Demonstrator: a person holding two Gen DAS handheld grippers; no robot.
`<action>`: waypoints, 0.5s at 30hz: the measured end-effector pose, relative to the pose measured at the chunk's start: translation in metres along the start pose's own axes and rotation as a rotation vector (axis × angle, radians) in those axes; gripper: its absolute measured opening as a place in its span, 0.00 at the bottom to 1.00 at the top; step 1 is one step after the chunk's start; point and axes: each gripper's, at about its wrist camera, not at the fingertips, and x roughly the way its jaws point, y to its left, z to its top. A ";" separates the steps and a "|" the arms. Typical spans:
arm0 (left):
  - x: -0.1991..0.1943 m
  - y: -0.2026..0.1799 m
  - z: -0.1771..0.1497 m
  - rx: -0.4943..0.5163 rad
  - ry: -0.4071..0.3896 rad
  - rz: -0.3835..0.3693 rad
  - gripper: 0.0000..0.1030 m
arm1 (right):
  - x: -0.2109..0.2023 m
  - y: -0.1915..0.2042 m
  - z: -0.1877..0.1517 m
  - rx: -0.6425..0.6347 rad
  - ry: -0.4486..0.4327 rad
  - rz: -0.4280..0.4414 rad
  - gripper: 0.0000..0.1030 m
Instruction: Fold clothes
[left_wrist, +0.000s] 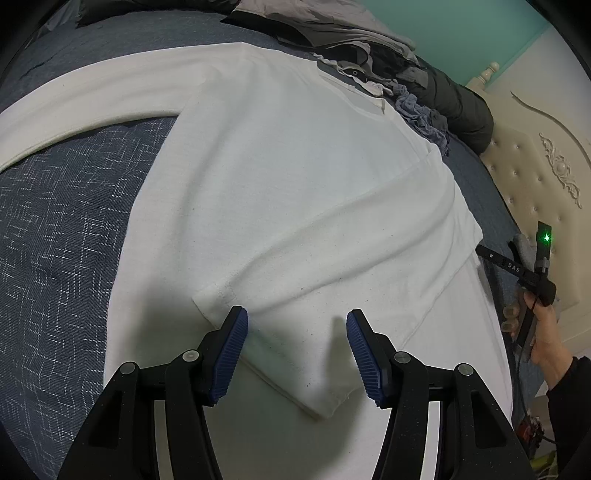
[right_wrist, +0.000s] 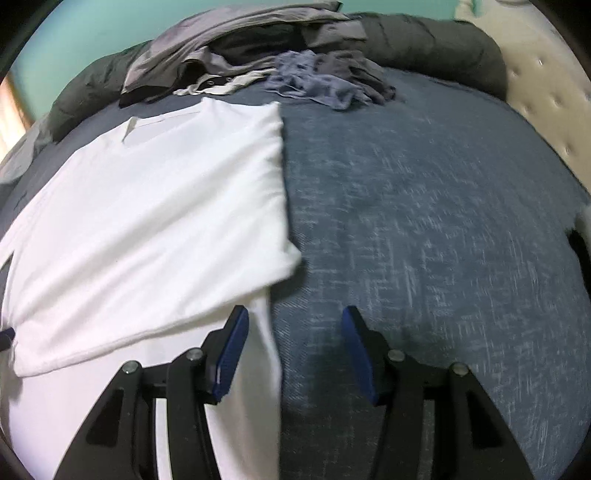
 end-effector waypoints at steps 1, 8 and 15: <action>0.000 0.000 0.000 0.000 0.000 -0.001 0.58 | 0.003 0.002 0.001 -0.006 0.007 -0.006 0.52; -0.002 0.001 0.000 0.000 0.002 -0.006 0.58 | 0.019 -0.001 0.016 0.037 0.003 -0.028 0.52; -0.003 0.000 -0.001 0.001 0.002 -0.004 0.58 | 0.035 -0.002 0.032 0.049 0.008 -0.044 0.52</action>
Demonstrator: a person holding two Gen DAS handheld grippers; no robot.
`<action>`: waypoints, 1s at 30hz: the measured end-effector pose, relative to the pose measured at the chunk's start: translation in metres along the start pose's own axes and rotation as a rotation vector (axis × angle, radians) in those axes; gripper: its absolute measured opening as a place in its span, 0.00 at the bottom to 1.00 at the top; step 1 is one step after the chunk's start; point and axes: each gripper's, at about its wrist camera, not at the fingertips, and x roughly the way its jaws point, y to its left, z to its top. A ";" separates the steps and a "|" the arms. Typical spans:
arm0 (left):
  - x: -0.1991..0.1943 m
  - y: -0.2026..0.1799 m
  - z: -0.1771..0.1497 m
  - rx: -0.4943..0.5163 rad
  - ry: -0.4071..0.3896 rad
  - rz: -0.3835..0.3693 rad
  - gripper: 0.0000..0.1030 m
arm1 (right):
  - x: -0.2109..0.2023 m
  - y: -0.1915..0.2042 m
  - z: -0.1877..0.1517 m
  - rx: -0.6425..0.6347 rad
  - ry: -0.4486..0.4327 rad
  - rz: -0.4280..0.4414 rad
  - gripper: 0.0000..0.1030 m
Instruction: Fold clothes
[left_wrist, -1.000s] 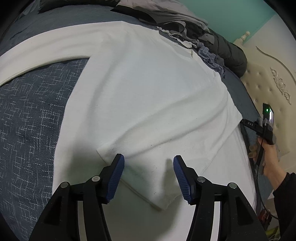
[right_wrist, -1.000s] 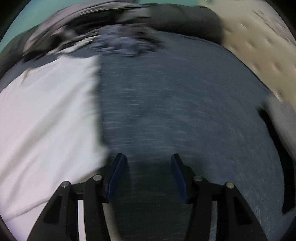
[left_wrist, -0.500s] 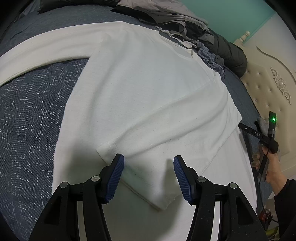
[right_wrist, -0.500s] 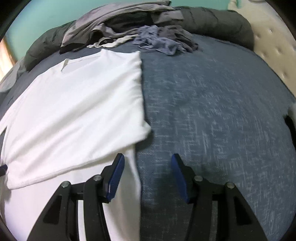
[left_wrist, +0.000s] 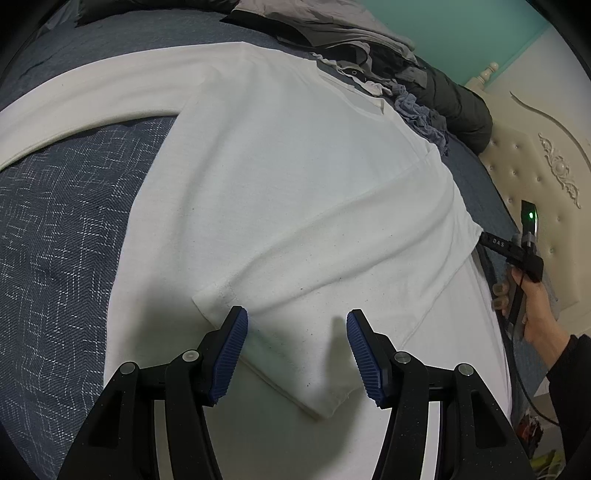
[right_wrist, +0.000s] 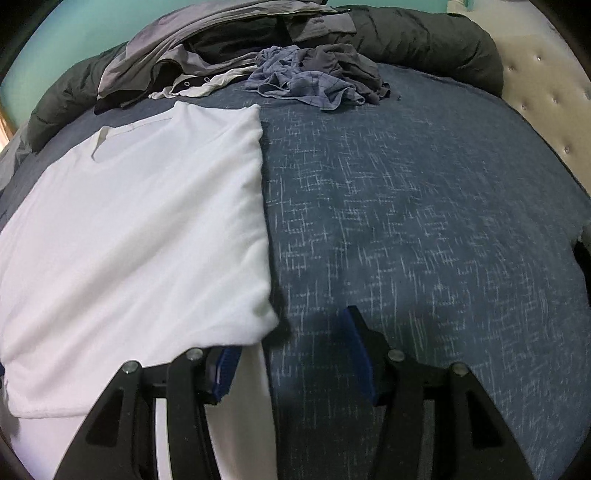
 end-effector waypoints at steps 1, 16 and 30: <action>0.000 0.000 0.000 0.000 0.000 0.000 0.58 | -0.001 0.000 -0.001 0.004 -0.007 -0.003 0.52; -0.003 -0.001 0.000 -0.005 0.002 -0.007 0.58 | -0.013 -0.022 0.000 0.047 -0.094 -0.081 0.52; -0.003 0.002 0.002 -0.005 0.004 -0.015 0.58 | -0.014 -0.027 -0.005 -0.087 -0.043 -0.045 0.52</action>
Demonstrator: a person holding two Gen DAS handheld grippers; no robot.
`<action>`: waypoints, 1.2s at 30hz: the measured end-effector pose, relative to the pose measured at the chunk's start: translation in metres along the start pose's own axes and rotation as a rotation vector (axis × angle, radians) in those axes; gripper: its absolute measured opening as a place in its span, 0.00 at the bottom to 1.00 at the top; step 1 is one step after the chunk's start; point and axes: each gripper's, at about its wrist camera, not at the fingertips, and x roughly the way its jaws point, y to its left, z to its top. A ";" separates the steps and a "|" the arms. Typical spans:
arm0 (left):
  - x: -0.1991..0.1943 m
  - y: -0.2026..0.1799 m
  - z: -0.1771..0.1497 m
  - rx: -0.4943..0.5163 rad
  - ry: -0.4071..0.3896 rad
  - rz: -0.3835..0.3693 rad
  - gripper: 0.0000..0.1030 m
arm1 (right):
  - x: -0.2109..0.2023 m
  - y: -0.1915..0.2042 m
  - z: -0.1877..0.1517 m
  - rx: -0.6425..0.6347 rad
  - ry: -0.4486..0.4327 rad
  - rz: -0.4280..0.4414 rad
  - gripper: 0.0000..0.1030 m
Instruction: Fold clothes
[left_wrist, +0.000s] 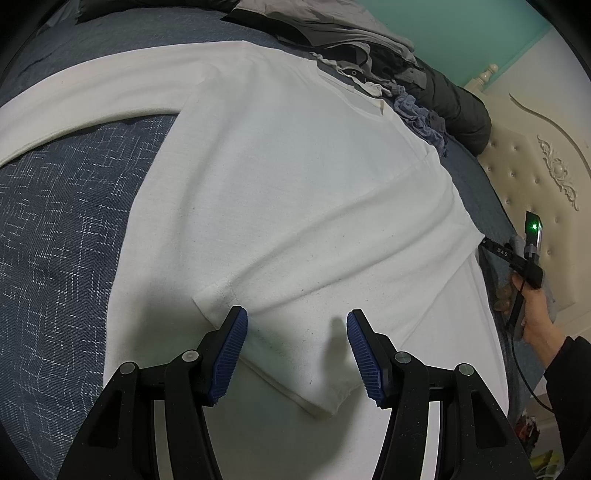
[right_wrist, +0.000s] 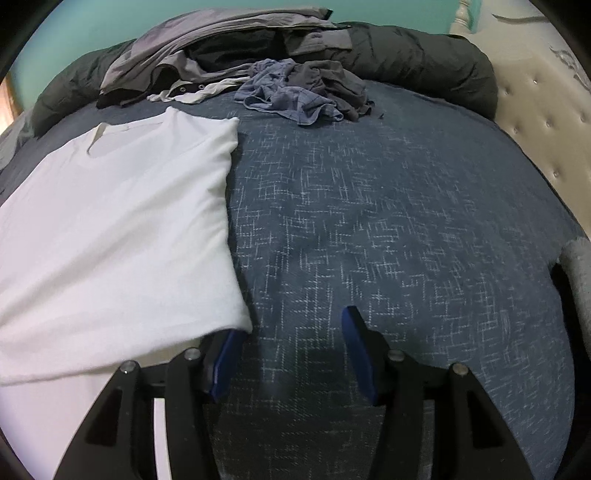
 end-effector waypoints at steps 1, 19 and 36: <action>0.000 0.000 0.000 0.000 0.000 0.000 0.58 | 0.000 -0.001 -0.001 -0.013 0.006 0.004 0.52; 0.000 -0.001 0.000 0.000 0.000 0.004 0.59 | -0.003 0.007 0.015 -0.050 0.073 0.045 0.54; -0.016 0.002 0.009 0.011 -0.063 0.055 0.60 | 0.015 0.011 0.121 0.069 -0.012 0.170 0.54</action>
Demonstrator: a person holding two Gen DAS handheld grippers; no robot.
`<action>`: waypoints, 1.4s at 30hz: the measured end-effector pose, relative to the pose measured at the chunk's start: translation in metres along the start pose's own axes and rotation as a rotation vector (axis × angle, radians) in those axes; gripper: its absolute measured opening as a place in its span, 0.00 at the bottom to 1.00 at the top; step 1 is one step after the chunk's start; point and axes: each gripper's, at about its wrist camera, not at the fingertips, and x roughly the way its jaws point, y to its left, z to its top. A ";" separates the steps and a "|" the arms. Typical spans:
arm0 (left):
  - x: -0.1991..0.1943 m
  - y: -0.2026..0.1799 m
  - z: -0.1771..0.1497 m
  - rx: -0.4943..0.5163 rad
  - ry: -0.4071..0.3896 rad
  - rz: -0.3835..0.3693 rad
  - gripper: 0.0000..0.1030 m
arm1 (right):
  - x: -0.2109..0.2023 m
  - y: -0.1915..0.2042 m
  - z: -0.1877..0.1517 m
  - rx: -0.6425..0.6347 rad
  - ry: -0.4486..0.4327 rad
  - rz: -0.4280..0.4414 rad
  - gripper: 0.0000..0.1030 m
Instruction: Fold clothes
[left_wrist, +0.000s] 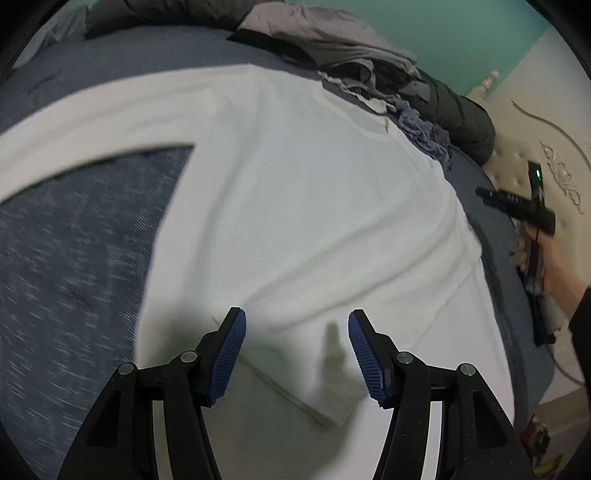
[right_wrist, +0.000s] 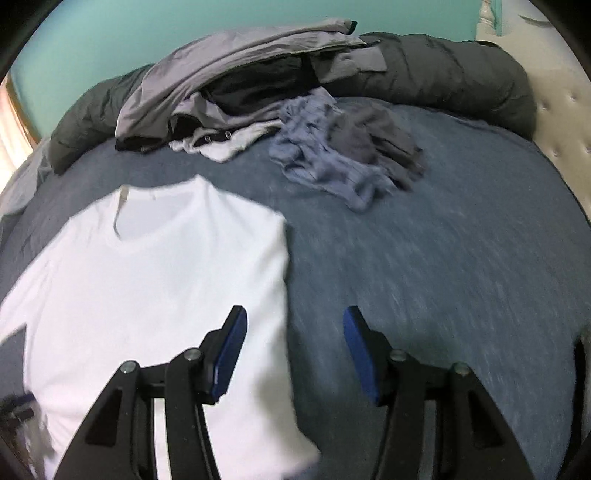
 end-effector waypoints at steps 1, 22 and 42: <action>0.001 0.003 0.000 -0.005 0.003 0.002 0.60 | 0.005 0.000 0.008 0.013 0.001 0.007 0.54; 0.017 0.014 -0.003 0.032 0.032 0.024 0.62 | 0.106 -0.001 0.072 0.078 0.138 -0.020 0.04; 0.015 0.016 -0.001 0.026 0.029 0.018 0.62 | 0.083 -0.017 0.074 0.131 -0.035 -0.098 0.05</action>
